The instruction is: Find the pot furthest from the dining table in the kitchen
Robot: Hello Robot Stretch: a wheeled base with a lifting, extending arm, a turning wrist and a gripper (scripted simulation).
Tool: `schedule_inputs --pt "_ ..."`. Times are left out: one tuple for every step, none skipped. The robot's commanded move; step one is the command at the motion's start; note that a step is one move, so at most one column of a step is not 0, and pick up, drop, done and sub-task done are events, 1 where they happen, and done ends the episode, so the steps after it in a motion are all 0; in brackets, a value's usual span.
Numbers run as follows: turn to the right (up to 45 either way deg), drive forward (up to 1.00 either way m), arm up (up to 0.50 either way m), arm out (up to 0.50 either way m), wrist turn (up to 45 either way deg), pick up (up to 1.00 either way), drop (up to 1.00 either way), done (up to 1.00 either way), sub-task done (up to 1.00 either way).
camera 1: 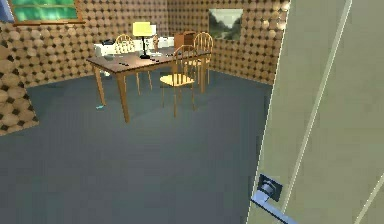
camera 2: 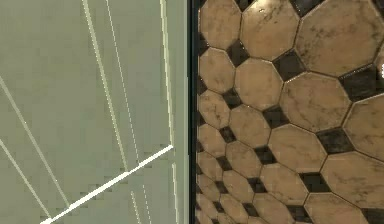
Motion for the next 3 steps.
schedule_inputs --pt "-9.0 0.00 0.00 0.00 0.0 0.00 0.00 0.00 0.00" --pt "0.0 0.45 0.00 0.00 0.0 0.00 0.00 0.00 0.00" --pt "-45.0 0.00 0.00 0.00 0.0 0.00 0.00 0.00 0.00"
